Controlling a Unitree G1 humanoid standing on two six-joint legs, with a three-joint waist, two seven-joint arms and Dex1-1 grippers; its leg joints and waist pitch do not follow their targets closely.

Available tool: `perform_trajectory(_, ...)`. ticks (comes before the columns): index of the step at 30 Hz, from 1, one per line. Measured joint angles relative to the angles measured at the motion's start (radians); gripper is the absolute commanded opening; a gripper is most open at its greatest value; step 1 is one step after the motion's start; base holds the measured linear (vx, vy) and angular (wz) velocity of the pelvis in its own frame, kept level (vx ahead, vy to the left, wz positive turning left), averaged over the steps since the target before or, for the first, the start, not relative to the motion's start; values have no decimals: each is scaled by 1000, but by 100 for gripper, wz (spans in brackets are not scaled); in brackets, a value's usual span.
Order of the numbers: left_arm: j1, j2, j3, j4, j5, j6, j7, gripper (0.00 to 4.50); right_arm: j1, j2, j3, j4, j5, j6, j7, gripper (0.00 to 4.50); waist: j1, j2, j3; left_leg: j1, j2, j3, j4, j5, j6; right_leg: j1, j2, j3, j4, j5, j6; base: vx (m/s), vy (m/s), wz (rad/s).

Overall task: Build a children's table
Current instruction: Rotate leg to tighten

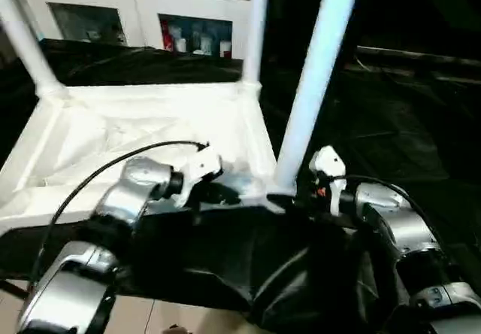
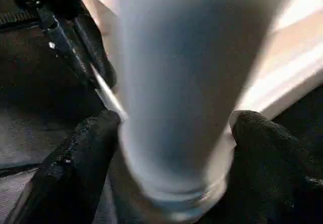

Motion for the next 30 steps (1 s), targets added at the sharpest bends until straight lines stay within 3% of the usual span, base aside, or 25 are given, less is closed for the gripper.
perform_trajectory(2,5,7,0,-8,-4,1,-21,0,6,-3,6,-18,2,1,21,383,5,0,0,0,0,1,0,0,0,0,0,0,0,0,0,0,0,0)
perform_trajectory(5,7,9,0,-9,-4,1,-30,0,10,-4,9,-27,2,3,35,347,12,0,0,0,0,1,1,0,0,0,0,1,0,0,0,0,0,0)
perform_trajectory(15,15,-3,0,-23,9,-4,15,0,33,14,2,-31,8,23,-5,276,14,-1,0,0,0,1,1,0,0,0,0,1,0,0,0,0,0,0)
perform_trajectory(19,-48,-78,0,85,60,-40,178,0,7,76,-54,38,-22,22,-218,272,11,-2,1,1,-1,1,3,1,0,1,-1,2,0,1,0,0,0,0)
perform_trajectory(25,-128,-205,2,202,104,-15,404,0,-53,187,-141,121,-43,54,-555,271,11,0,0,2,-1,2,1,1,0,1,-1,2,0,1,0,0,0,0)
perform_trajectory(30,-167,-251,11,272,117,-16,465,0,-78,214,-156,164,-70,36,-656,271,15,2,-1,3,-1,2,1,1,1,3,-1,2,0,1,0,0,0,0)
